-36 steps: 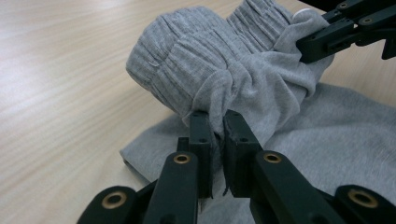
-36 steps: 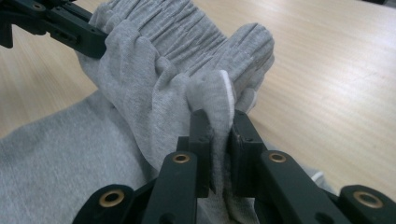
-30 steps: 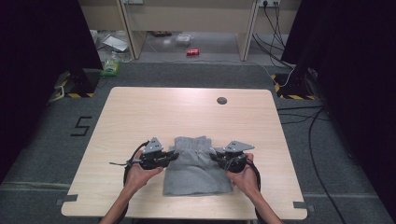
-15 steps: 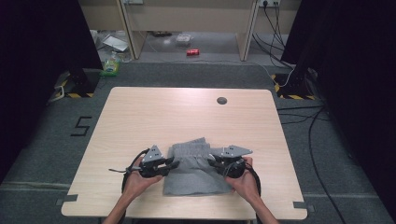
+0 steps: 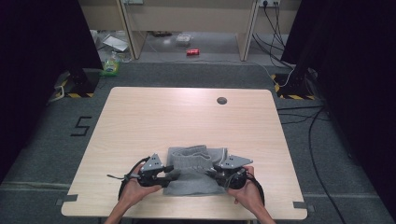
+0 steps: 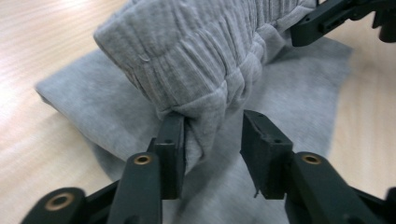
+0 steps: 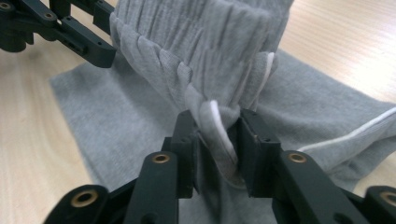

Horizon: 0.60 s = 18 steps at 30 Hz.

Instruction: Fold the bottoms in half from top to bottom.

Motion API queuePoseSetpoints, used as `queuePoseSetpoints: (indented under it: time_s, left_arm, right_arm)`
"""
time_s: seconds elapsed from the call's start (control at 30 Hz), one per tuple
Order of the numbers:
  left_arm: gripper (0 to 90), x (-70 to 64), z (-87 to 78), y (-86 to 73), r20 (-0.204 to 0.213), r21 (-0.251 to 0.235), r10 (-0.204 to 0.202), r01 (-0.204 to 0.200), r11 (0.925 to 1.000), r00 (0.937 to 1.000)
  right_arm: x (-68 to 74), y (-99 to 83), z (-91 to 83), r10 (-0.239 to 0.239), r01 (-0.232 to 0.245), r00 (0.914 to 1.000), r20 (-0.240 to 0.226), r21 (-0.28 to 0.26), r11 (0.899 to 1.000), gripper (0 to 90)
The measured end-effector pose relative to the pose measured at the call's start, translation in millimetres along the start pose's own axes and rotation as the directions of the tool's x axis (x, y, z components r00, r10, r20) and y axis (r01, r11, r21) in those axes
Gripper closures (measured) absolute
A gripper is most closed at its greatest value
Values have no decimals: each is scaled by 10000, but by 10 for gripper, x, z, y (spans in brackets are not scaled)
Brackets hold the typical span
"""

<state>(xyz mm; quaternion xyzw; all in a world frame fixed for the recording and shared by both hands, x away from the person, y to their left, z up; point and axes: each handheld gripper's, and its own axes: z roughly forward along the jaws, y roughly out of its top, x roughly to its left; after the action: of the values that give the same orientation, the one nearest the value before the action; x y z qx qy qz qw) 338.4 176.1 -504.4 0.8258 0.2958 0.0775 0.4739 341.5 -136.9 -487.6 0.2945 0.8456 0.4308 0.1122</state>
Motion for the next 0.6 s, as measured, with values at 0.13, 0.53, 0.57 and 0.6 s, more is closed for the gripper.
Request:
queuePoseSetpoints:
  time_s: [0.13,0.53,0.57,0.6]
  left_arm:
    - [534,-44,-61,-32,184,-119,-171,174,9998,9997]
    - [461,-122,-198,13,704,-343,-644,669,9972,9954]
    - [461,-127,-207,20,752,-383,-666,697,9968,9949]
    - [460,-136,-220,30,774,-453,-677,713,9964,9947]
  right_arm:
    - [36,-20,-54,49,-49,10000,-45,-11,10000,631]
    - [64,-51,-302,418,-425,9990,-149,-480,9979,616]
    - [56,-42,-313,467,-474,9988,-147,-570,9972,616]
    - [52,-36,-320,497,-505,9987,-151,-599,9969,614]
